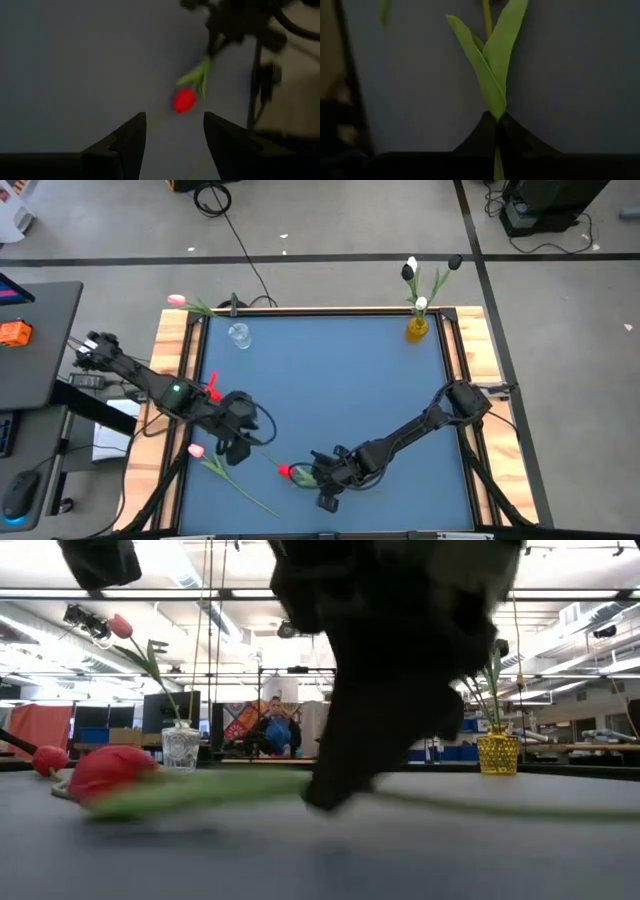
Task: Sort flowers into vase by color
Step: Put the bottom red tulip into the transparent vase
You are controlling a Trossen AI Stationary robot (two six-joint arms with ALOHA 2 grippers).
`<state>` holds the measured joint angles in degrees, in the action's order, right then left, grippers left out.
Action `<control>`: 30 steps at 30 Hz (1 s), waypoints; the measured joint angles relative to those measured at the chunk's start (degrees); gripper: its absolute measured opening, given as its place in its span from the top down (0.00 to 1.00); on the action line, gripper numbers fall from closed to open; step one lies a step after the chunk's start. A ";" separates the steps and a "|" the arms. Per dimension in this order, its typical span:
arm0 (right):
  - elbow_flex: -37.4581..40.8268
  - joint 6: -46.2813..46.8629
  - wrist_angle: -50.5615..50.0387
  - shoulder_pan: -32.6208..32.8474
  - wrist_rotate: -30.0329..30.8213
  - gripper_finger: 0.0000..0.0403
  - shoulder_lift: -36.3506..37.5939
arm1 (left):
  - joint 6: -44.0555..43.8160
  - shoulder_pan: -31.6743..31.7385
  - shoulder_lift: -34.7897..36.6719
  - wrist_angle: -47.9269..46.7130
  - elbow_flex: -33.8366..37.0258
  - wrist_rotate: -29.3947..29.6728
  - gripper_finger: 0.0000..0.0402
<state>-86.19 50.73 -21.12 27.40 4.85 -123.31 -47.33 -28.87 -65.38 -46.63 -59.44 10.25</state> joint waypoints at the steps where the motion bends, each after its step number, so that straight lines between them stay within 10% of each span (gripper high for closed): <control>1: 0.00 1.22 0.26 -0.05 1.25 0.97 0.75 | -1.13 -0.34 0.95 0.08 0.00 2.33 0.49; 18: 0.59 -1.89 12.68 -3.92 28.87 0.98 16.37 | 1.13 -10.65 14.22 0.84 -0.02 28.52 0.49; 30: 0.59 -25.92 46.85 -14.04 16.25 0.98 20.35 | 22.29 -7.47 13.57 25.70 -0.02 29.65 0.49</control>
<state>-85.60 24.81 25.73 13.37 21.10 -102.96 -25.04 -36.34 -51.81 -20.93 -59.46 39.90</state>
